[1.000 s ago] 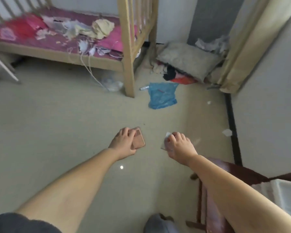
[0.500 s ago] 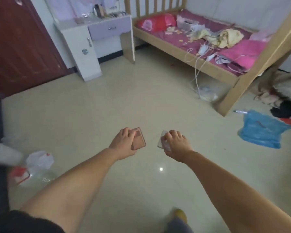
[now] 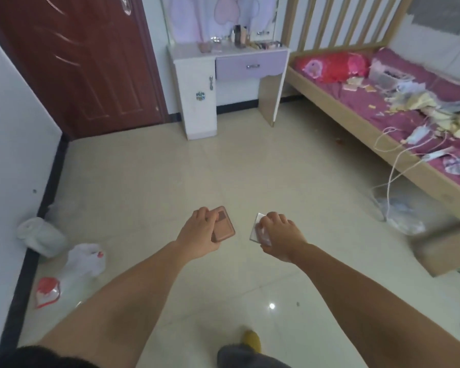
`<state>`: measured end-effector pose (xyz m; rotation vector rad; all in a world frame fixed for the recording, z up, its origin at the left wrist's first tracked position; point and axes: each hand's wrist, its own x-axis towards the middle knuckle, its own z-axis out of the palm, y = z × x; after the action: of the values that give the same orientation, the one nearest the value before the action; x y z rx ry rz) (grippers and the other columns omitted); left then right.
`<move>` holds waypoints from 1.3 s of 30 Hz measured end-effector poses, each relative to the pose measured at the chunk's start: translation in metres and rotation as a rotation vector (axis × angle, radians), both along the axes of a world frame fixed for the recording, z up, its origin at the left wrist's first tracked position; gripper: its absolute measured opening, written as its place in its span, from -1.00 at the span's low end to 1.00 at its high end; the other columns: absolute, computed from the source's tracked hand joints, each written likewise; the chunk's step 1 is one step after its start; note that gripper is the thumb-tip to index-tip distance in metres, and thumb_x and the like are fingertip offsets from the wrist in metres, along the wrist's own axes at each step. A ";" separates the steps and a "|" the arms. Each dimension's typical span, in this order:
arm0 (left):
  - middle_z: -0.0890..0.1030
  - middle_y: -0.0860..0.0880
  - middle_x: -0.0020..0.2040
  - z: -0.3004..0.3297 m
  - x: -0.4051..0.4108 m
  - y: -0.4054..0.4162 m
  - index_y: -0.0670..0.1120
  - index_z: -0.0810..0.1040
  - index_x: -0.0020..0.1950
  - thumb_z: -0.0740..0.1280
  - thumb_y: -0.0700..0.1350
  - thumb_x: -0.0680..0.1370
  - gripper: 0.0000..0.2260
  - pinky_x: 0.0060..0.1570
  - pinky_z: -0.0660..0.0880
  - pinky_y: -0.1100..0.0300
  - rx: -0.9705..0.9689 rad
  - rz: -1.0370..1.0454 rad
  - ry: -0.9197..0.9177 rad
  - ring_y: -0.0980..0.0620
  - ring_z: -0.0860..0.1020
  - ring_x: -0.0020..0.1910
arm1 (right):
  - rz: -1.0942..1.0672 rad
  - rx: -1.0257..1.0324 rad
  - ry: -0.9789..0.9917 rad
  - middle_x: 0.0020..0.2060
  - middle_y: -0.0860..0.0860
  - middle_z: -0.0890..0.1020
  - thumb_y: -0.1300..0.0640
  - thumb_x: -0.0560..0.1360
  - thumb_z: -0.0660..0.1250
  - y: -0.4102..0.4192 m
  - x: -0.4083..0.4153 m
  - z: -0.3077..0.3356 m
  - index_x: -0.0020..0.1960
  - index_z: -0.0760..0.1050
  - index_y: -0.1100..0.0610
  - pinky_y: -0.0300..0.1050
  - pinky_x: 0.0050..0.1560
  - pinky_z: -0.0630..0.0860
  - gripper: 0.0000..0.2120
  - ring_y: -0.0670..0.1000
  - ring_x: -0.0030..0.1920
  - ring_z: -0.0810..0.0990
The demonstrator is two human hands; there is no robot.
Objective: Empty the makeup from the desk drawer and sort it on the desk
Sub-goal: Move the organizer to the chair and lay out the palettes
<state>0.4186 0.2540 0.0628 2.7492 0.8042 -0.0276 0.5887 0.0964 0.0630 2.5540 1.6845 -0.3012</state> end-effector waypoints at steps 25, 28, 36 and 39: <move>0.36 -0.15 0.25 0.021 0.290 0.539 -0.11 0.30 0.35 0.38 0.03 0.42 -0.44 0.16 0.32 0.14 0.058 0.047 0.070 -0.13 0.36 0.22 | 0.054 0.080 0.044 0.27 0.09 0.38 0.03 0.44 0.31 0.543 0.307 0.015 0.27 0.33 0.12 -0.03 0.14 0.42 -0.56 0.14 0.26 0.39; 0.35 -0.13 0.25 0.015 0.346 0.590 -0.10 0.30 0.33 0.38 0.03 0.42 -0.46 0.14 0.34 0.13 0.044 0.027 0.069 -0.11 0.35 0.23 | 0.048 0.067 0.025 0.26 0.08 0.38 0.01 0.45 0.30 0.596 0.362 0.009 0.27 0.32 0.11 -0.04 0.14 0.42 -0.56 0.13 0.25 0.39; 0.32 -0.13 0.28 0.019 0.513 0.727 -0.07 0.18 0.45 0.37 0.04 0.44 -0.35 0.18 0.32 0.13 -0.030 0.137 0.005 -0.12 0.35 0.24 | 0.123 0.071 0.021 0.24 0.09 0.40 0.01 0.46 0.26 0.746 0.548 0.020 0.25 0.33 0.10 -0.02 0.14 0.45 -0.61 0.14 0.22 0.40; 0.32 -0.13 0.28 0.021 0.563 0.774 -0.08 0.20 0.44 0.38 0.03 0.43 -0.34 0.14 0.35 0.11 -0.043 0.167 -0.026 -0.12 0.38 0.21 | 0.100 0.077 0.058 0.19 0.08 0.43 0.00 0.46 0.26 0.796 0.609 0.029 0.19 0.37 0.08 -0.02 0.10 0.47 -0.67 0.13 0.17 0.42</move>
<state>0.9812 1.0277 0.0840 2.6274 1.0109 0.0243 1.1980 0.8922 0.0920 2.5267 1.8726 -0.3134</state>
